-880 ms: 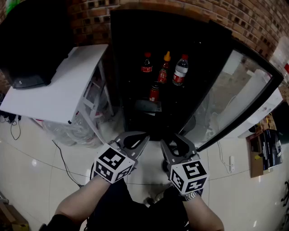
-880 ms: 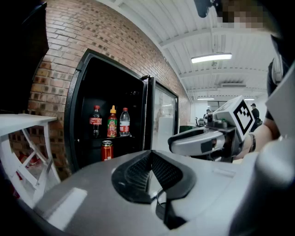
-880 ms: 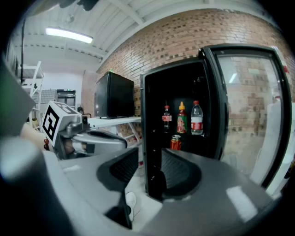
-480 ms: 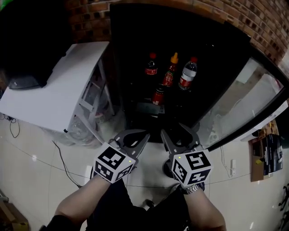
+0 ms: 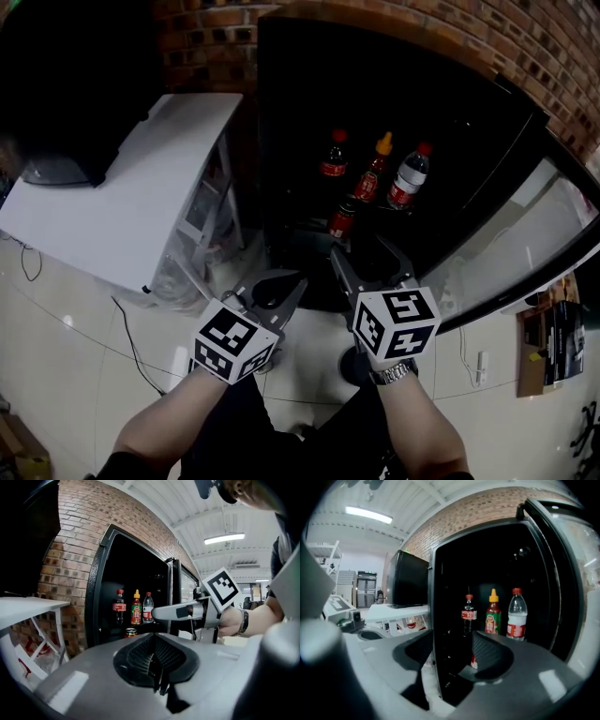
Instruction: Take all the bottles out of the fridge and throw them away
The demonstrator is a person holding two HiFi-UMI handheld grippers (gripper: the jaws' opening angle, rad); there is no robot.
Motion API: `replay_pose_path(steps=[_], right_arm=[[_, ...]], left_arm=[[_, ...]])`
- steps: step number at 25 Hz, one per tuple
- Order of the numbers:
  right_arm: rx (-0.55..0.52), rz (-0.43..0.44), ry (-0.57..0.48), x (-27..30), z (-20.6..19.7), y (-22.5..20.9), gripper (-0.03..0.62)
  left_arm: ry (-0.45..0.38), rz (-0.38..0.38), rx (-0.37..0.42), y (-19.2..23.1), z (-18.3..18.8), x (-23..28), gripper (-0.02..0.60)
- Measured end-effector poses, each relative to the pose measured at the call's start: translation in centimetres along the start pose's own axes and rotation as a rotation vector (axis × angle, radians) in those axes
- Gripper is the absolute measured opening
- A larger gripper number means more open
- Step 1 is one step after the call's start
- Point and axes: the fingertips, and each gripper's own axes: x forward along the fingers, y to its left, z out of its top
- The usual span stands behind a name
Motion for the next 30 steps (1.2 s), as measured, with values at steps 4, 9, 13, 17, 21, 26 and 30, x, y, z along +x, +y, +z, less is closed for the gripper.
replay_pose_path(steps=[4, 9, 13, 17, 21, 26, 30], right_arm=[[-0.023, -0.004, 0.016, 2.8, 0.8, -0.3, 0.264], [-0.055, -0.027, 0.029, 6.6, 2.3, -0.9, 0.264], [-0.066, -0.062, 0.035, 9.3, 3.5, -2.2, 0.264], [-0.057, -0.101, 0.050, 11.6, 3.6, -3.8, 0.282], [-0.047, -0.119, 0.074, 13.9, 3.1, -4.6, 0.282], [-0.036, -0.135, 0.097, 16.5, 2.5, -5.5, 0.291], [-0.027, -0.140, 0.114, 18.0, 2.1, -6.2, 0.293]], left_arm=[[-0.011, 0.018, -0.007, 1.3, 0.2, -0.1, 0.003], [-0.029, 0.023, -0.015, 3.1, 1.0, 1.0, 0.003], [-0.036, 0.016, -0.009, 4.3, 1.8, 2.1, 0.003], [-0.031, 0.001, 0.002, 5.5, 2.3, 3.0, 0.003], [-0.021, -0.017, 0.002, 6.7, 2.4, 3.9, 0.003], [-0.013, -0.047, 0.007, 7.7, 2.6, 5.1, 0.003], [-0.006, -0.066, 0.005, 8.4, 2.4, 6.0, 0.003]])
